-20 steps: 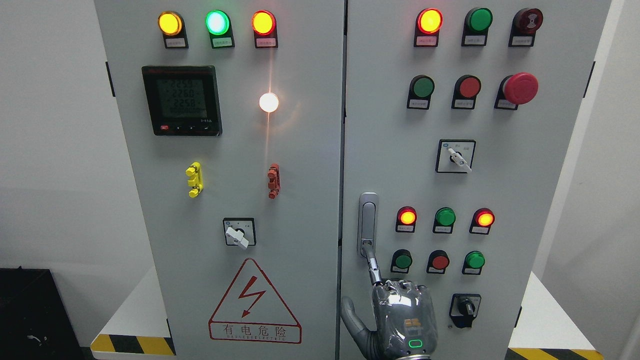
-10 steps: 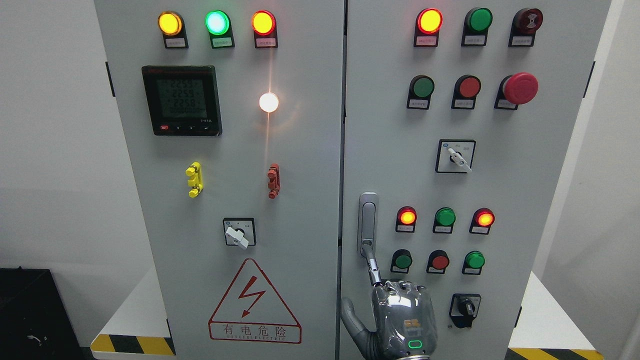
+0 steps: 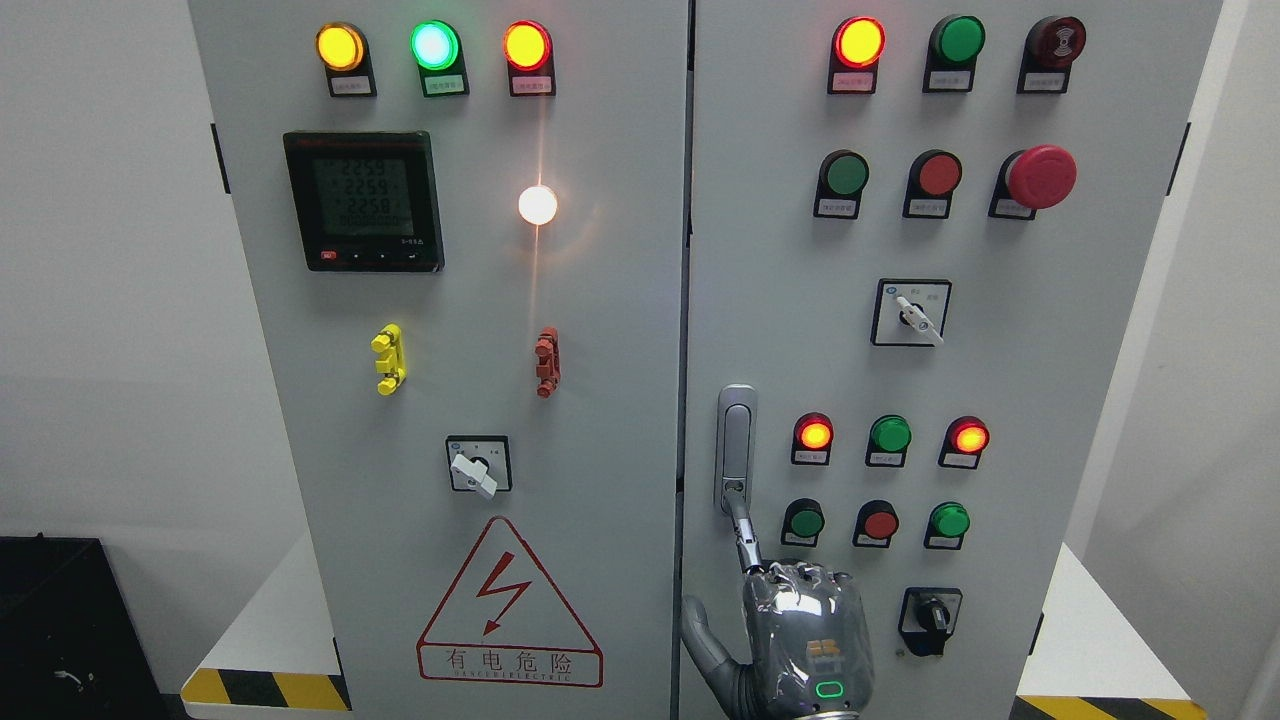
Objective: Release door handle
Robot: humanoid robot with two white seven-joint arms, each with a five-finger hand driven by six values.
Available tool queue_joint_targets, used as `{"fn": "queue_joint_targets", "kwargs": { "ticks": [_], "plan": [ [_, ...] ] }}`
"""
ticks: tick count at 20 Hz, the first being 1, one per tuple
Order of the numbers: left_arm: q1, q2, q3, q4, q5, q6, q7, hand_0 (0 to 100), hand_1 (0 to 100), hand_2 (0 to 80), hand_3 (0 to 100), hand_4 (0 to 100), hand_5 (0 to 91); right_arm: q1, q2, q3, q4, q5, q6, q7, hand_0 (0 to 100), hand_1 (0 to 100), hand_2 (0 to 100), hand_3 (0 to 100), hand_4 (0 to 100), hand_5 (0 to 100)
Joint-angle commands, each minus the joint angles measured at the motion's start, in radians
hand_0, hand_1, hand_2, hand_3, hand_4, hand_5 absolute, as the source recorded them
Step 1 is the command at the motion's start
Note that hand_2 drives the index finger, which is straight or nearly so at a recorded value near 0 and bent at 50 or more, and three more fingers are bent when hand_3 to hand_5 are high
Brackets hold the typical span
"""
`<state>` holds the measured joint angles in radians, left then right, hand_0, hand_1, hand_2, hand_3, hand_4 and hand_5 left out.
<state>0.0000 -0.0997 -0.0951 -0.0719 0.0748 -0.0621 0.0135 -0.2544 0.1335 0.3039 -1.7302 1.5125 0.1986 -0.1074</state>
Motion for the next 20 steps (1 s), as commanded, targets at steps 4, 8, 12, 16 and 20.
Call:
{"fn": "queue_joint_targets", "kwargs": {
  "ticks": [4,8,12,16,20],
  "plan": [
    [0.017,0.000,0.000,0.000,0.000,-0.001,0.000,12,56,0.0,0,0,0.0,0.009,0.000,0.000,0.018,0.000,-0.001,0.000,48,20,0,97,96,98],
    [0.017,0.000,0.000,0.000,-0.001,-0.001,0.000,12,56,0.0,0,0,0.0,0.009,0.000,0.000,0.018,0.000,-0.001,0.000,48,20,0,97,96,98],
    [0.017,0.000,0.000,0.000,-0.001,-0.001,0.000,12,56,0.0,0,0,0.0,0.009,0.000,0.000,0.018,0.000,-0.001,0.000,48,20,0,97,96,98],
    [0.017,0.000,0.000,0.000,0.000,-0.001,0.000,12,56,0.0,0,0,0.0,0.009,-0.002,-0.002,0.018,0.000,-0.001,0.000,48,20,0,97,96,98],
    [0.017,0.000,0.000,0.000,0.000,-0.001,0.000,12,56,0.0,0,0,0.0,0.009,-0.002,-0.002,0.015,0.000,-0.001,-0.003,48,20,0,97,96,98]
  ]
}}
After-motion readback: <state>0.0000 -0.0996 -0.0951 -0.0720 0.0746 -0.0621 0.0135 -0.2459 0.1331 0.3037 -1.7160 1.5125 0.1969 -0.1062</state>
